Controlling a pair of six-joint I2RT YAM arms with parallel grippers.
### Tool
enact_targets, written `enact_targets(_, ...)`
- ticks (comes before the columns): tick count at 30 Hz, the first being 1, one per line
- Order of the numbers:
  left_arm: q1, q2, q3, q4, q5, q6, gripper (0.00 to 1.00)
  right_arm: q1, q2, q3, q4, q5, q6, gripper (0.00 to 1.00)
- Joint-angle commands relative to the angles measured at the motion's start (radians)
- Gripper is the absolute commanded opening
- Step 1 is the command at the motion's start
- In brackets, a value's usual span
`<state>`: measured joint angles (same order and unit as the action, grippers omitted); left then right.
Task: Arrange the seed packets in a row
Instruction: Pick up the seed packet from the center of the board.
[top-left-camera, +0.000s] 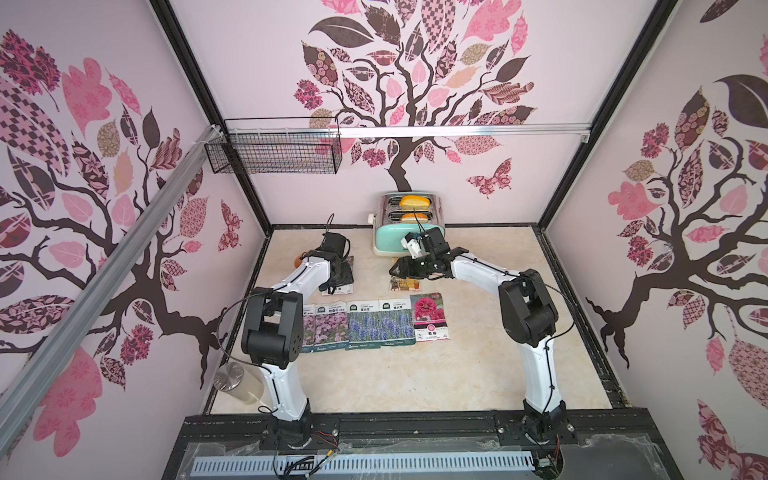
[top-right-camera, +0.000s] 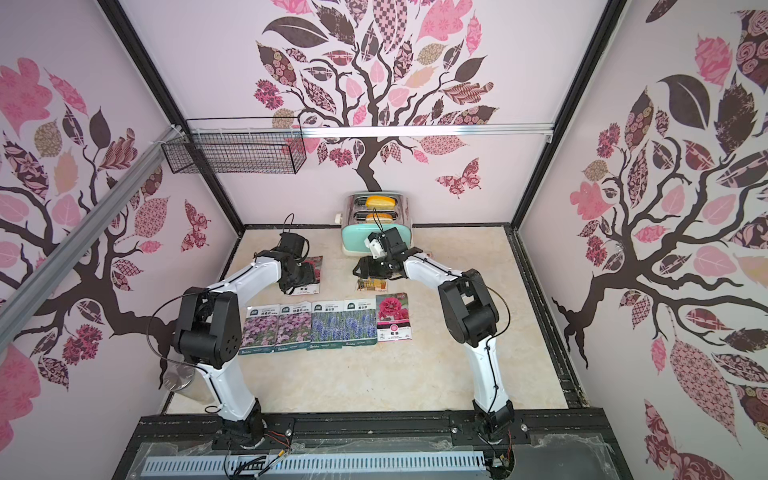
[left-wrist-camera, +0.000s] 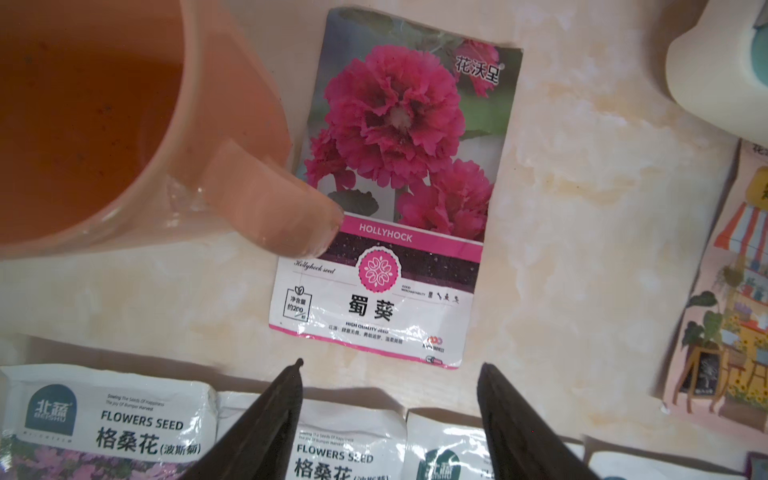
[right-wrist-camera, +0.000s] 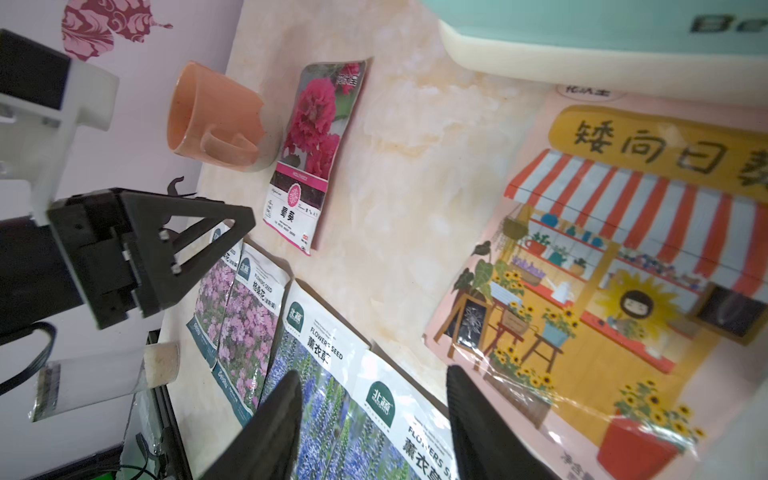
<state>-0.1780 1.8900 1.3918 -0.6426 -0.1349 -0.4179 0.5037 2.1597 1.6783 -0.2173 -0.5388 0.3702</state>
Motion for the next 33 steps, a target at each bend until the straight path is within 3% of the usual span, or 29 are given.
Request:
enact_targets(1, 0.007, 0.046, 0.045, 0.012, 0.016, 0.018, 0.68, -0.001, 0.024, 0.053, -0.029, -0.025, -0.019, 0.58)
enact_targets(33, 0.181, 0.240, 0.199, 0.075, 0.124, 0.043, 0.65, 0.086, 0.224, 0.291, -0.112, -0.024, -0.096, 0.57)
